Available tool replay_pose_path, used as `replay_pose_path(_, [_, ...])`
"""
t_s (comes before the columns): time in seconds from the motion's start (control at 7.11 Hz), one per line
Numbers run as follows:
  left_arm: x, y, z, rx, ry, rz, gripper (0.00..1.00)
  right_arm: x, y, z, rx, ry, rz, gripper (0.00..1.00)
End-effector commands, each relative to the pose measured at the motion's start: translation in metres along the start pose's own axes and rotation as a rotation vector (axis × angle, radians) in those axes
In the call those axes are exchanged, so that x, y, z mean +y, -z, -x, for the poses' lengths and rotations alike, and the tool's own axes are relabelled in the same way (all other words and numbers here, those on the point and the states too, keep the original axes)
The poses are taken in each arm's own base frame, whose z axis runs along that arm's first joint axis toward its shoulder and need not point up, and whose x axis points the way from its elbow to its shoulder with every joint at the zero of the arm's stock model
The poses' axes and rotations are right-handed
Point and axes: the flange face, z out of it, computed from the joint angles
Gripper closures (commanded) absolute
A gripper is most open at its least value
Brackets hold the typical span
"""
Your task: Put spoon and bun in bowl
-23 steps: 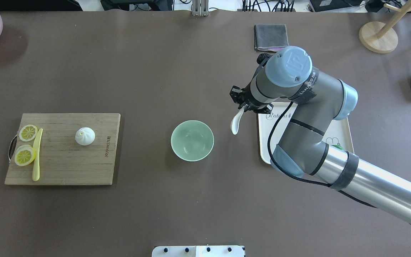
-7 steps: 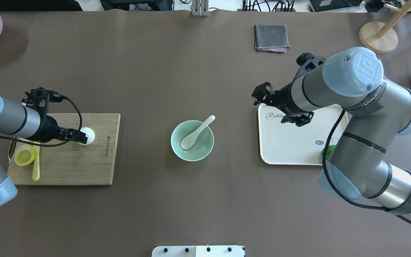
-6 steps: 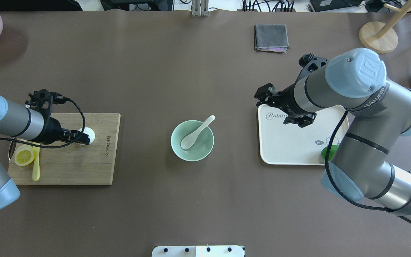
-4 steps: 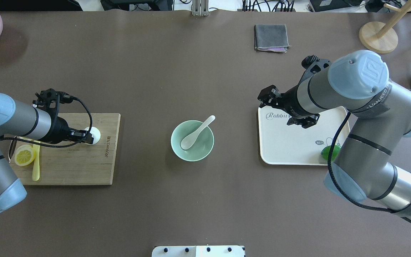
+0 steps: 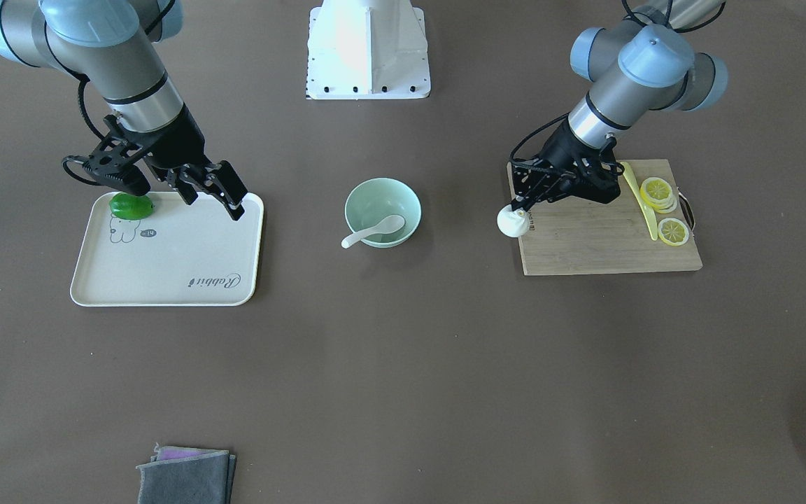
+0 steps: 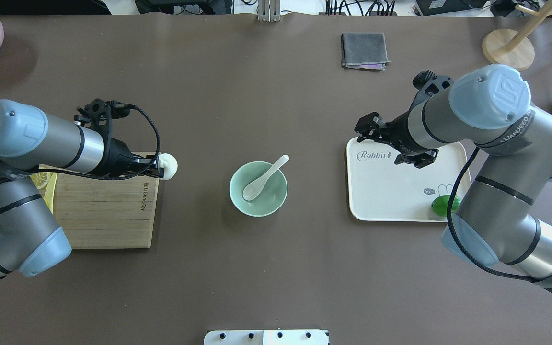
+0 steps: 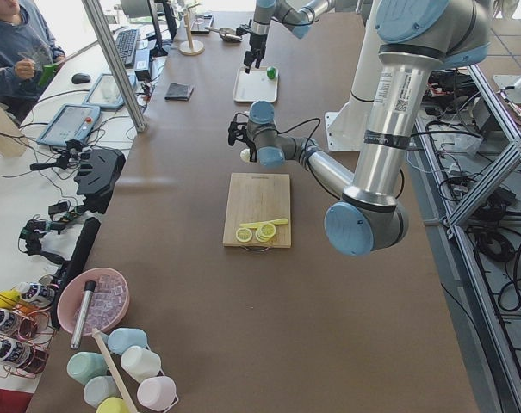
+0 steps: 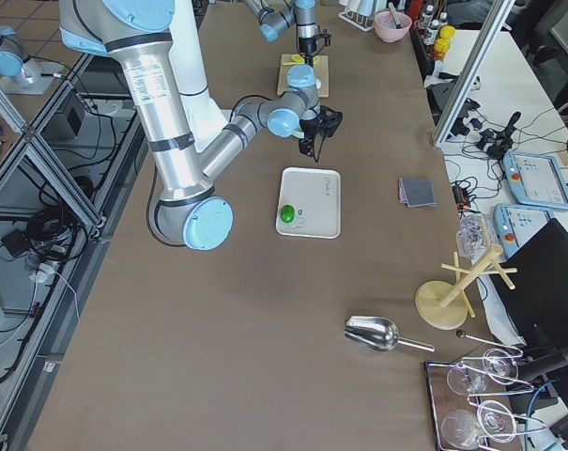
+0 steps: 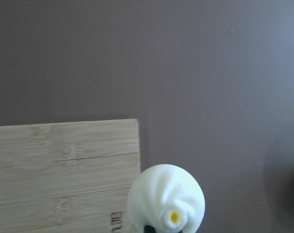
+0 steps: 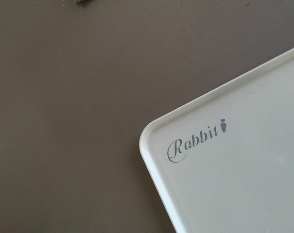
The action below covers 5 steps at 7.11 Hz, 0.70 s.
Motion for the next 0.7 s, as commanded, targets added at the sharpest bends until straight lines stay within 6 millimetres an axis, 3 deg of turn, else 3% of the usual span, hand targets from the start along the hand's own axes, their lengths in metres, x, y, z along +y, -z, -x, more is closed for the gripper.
replay_pose_path(0.0, [0.03, -0.025, -0.107, 0.078, 0.055, 0.013, 1.0, -0.018, 0.0, -0.022, 0.027, 0.026, -0.016, 0.0])
replay_pose_path(0.14, [0.05, -0.04, -0.166, 0.056, 0.047, 0.007, 1.0, -0.02, -0.001, -0.026, 0.033, 0.031, -0.017, 0.0])
replay_pose_path(0.28, [0.075, -0.056, -0.196, 0.044, 0.027, -0.006, 0.47, -0.022, -0.003, -0.029, 0.04, 0.031, -0.019, 0.0])
replay_pose_path(0.42, [0.079, -0.059, -0.19, 0.032, 0.025, -0.033, 0.02, -0.026, -0.001, -0.031, 0.041, 0.039, -0.024, 0.0])
replay_pose_path(0.56, [0.078, -0.059, -0.188, 0.029, 0.026, -0.034, 0.02, -0.027, -0.001, -0.034, 0.044, 0.041, -0.025, 0.0])
